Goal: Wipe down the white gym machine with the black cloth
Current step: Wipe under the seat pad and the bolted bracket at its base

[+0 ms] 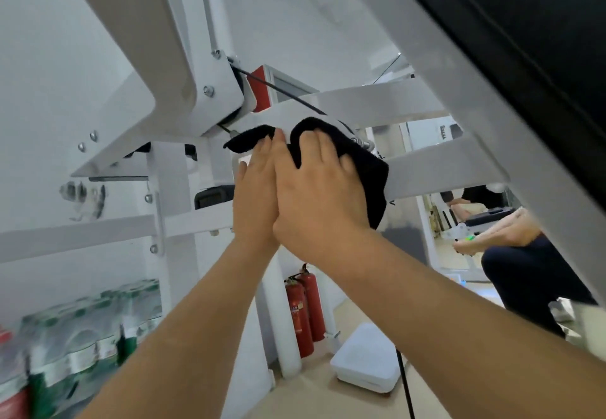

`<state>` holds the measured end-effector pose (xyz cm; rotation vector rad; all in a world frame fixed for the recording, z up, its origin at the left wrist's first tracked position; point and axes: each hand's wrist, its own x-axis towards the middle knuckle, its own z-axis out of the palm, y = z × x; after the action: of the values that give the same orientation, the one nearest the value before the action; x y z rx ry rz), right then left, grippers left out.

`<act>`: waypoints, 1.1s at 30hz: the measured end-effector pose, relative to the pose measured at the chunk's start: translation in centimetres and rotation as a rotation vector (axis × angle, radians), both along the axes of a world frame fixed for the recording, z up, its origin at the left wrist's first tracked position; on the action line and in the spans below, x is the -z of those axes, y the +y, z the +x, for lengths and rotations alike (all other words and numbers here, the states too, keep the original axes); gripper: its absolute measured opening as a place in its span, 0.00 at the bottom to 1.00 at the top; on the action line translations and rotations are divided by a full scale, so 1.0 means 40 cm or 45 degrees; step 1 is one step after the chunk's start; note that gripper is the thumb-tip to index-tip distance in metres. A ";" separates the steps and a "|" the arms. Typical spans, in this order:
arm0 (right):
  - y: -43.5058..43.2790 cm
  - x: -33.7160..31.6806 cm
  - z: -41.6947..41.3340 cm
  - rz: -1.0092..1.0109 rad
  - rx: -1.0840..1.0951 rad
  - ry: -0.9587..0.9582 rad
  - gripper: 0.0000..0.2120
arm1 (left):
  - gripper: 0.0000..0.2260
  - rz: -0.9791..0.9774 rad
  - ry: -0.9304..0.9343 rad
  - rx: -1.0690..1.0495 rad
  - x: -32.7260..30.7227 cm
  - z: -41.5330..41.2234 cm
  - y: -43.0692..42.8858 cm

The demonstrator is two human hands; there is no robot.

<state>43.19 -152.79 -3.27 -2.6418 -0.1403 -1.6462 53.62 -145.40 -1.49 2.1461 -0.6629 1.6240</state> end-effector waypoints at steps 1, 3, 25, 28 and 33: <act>-0.008 0.018 0.001 0.015 -0.015 -0.003 0.42 | 0.23 -0.033 -0.044 0.016 0.024 -0.009 -0.010; -0.026 0.082 0.008 0.082 -0.066 -0.072 0.36 | 0.18 -0.146 -0.025 0.301 0.088 -0.046 -0.014; -0.114 0.113 -0.039 0.642 -0.536 -0.387 0.28 | 0.23 0.182 -0.310 0.523 0.028 -0.174 -0.055; -0.107 0.136 -0.045 0.657 -0.602 -0.723 0.24 | 0.20 0.308 -0.652 0.453 0.035 -0.202 -0.024; -0.110 0.168 -0.005 0.316 -0.557 -0.740 0.22 | 0.17 0.343 -0.699 0.440 0.082 -0.163 0.020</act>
<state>42.99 -157.18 -9.98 -1.7335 -0.4506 -2.0329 47.11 -144.59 -4.77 1.6031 -1.3989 2.0122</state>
